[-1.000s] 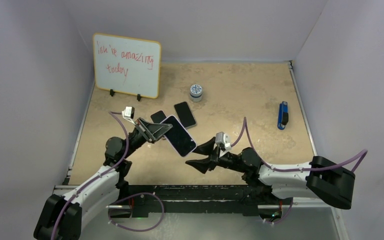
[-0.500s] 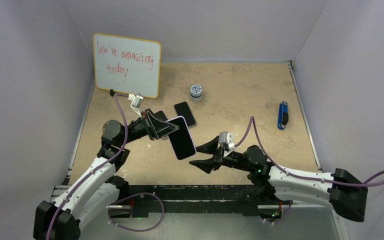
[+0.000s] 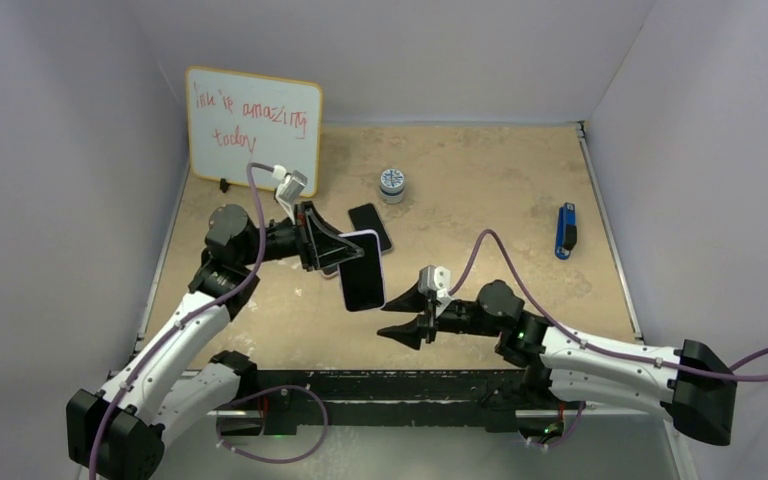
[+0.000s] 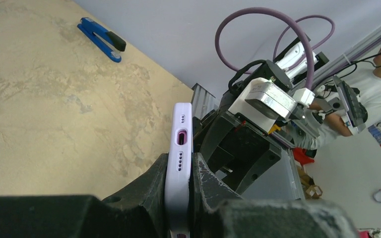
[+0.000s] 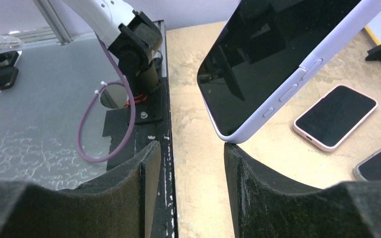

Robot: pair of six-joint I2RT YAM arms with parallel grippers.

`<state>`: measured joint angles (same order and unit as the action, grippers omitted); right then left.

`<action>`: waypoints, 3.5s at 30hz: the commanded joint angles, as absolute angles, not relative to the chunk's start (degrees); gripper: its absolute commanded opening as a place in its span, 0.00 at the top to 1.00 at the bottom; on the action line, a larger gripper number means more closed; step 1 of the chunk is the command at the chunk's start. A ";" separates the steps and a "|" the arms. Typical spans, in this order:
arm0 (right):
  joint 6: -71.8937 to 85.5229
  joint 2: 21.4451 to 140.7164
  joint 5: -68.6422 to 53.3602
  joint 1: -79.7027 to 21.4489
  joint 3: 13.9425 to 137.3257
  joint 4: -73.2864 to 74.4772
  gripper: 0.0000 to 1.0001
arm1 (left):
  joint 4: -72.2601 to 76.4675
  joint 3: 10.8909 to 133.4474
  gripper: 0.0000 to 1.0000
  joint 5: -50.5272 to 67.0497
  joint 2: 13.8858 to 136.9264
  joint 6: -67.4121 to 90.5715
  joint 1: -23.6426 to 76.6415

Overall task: Take the phone out of the phone case
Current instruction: Remove the phone case from the phone.

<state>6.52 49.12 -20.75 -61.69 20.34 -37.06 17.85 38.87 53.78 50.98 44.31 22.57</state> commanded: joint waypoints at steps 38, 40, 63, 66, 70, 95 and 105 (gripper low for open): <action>-3.68 61.07 -36.23 -56.01 32.82 -33.26 0.93 | 18.81 47.98 1.00 65.26 55.72 35.00 22.68; -7.11 61.81 -37.96 -56.05 33.48 -31.81 0.95 | 18.58 48.75 1.00 65.37 57.24 35.49 22.68; -17.57 64.54 -33.67 -56.00 37.55 -25.50 0.80 | 9.13 47.55 1.00 57.65 56.43 29.97 22.50; -12.96 64.34 -35.98 -56.07 36.14 -27.86 0.69 | 9.64 47.12 1.00 55.33 55.02 28.53 22.50; -6.11 64.44 -38.40 -55.99 33.37 -35.54 0.62 | 14.09 45.21 1.00 54.68 52.57 30.04 22.41; -5.31 68.21 -42.94 -55.99 35.97 -39.33 0.96 | 22.25 40.28 1.00 53.26 47.87 40.55 22.32; -18.41 66.14 -39.33 -55.96 39.00 -30.42 1.00 | 18.99 41.52 1.00 55.70 50.83 43.66 22.32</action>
